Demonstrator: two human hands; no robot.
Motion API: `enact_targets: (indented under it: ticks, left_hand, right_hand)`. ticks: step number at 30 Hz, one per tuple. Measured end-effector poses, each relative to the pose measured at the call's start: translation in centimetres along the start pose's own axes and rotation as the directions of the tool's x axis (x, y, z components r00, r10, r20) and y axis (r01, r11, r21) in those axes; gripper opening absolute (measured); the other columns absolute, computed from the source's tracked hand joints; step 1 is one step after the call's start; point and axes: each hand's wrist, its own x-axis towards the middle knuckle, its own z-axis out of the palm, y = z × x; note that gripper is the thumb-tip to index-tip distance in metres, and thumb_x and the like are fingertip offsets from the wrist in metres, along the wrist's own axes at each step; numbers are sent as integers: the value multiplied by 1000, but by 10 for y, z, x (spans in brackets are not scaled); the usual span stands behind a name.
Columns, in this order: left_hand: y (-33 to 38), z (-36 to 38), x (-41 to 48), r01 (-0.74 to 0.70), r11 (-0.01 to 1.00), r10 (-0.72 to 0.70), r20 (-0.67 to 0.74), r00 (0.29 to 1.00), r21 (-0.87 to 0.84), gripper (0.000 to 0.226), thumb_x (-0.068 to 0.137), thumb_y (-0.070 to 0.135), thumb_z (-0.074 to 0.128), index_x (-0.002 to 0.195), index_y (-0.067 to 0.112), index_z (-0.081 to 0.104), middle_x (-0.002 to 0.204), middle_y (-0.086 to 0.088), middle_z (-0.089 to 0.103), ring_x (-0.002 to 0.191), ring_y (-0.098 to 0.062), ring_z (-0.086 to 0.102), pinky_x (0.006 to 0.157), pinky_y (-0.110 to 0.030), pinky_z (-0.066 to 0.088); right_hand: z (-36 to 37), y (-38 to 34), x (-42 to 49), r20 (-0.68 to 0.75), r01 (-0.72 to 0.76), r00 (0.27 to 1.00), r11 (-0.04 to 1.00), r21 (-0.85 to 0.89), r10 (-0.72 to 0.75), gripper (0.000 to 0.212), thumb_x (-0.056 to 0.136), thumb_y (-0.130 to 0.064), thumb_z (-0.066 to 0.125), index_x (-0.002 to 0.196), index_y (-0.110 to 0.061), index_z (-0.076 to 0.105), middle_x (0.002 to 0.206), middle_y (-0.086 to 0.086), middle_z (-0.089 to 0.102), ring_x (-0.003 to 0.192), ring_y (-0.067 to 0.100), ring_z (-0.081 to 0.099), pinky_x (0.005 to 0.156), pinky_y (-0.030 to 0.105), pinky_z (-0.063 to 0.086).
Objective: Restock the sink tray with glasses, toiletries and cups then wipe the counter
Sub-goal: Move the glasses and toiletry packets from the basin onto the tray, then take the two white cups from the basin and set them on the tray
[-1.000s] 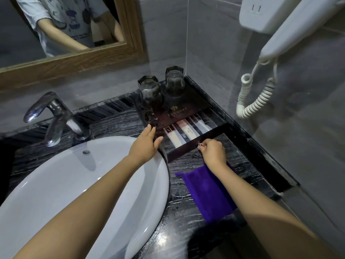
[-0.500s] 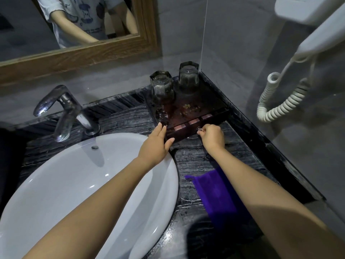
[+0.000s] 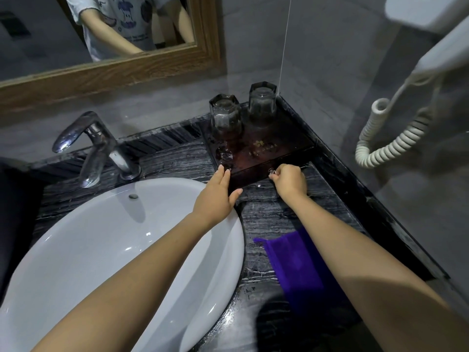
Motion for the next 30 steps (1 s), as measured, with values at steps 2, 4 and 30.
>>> enact_targets:
  ticks: [2,4,30]
  left_hand:
    - [2,3,-4,12,1000,-12,16,1000,26,70,96,43,39,149,10,8,160,-8,-2,147,-22,10,117,-32,22]
    - [8,7,-11,9,998,-7,-31,1000,66,68,96,40,40,149,8,10,160,-12,1,148,-24,6,119,-32,17]
    - [40,-30,-81,-113,980,20,481,876,165,47,94,42,44,128,11,55,133,-12,58,122,-30,52,100,-33,41]
  right_hand:
    - [-5,0,-1,56,-6,998,999,-33,7,29,91,-28,59,102,-3,66,105,19,68,98,37,63,78,40,55]
    - [-12,4,-4,120,-1,993,997,-79,10,32,90,-29,60,109,-4,64,112,18,66,103,36,62,81,39,53]
    - [-91,-1,-114,777,484,625,742,-465,79,66,91,-50,49,143,-11,36,149,8,40,134,27,41,112,38,34]
